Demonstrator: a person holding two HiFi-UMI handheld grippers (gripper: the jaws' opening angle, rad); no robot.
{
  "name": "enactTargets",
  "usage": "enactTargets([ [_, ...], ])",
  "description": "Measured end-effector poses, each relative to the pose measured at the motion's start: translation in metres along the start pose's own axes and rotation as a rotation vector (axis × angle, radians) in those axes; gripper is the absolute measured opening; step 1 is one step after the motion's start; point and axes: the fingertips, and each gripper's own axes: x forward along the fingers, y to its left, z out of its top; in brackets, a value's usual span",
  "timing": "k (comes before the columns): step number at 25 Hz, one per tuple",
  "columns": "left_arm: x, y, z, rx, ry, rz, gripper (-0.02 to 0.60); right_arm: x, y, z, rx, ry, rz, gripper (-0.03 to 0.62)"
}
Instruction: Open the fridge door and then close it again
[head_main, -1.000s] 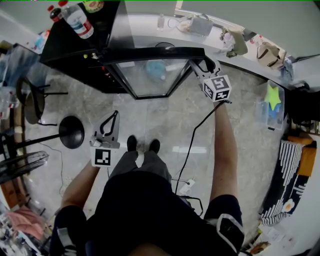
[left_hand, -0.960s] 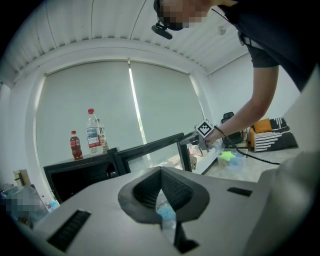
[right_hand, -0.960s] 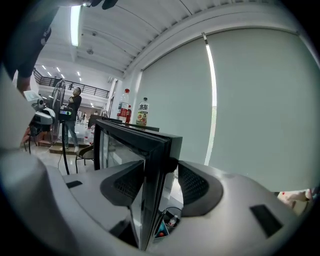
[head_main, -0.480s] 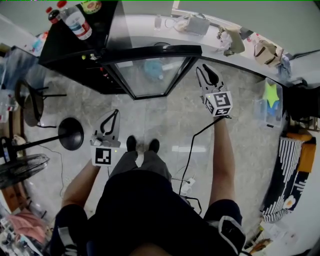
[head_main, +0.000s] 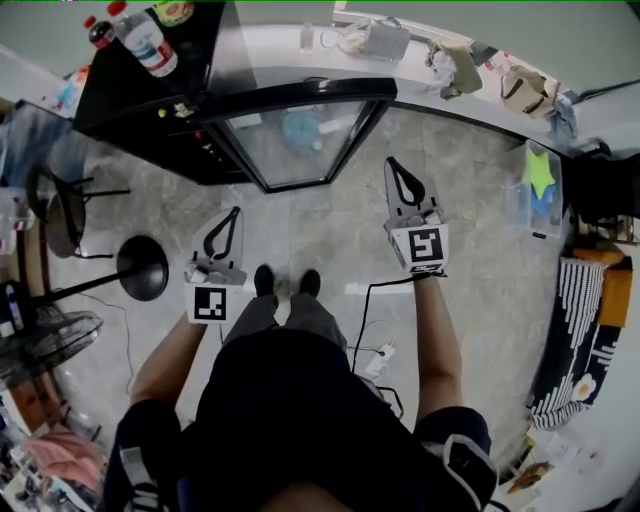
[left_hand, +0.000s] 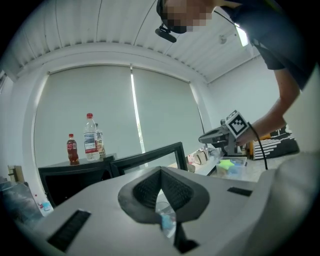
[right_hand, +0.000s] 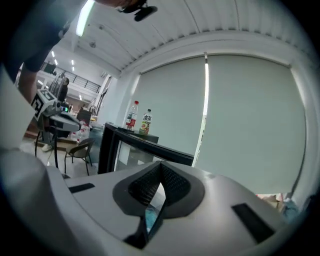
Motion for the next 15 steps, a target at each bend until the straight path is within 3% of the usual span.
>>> enactTargets([
  [7, -0.004, 0.003, 0.012, -0.029, -0.037, 0.027, 0.023, -0.039, 0.028, 0.013, 0.055, 0.000, -0.104, 0.020],
  [15, -0.011, 0.009, 0.028, -0.038, -0.093, 0.047, 0.021, -0.079, 0.052, 0.021, 0.234, 0.006, -0.196, 0.020],
])
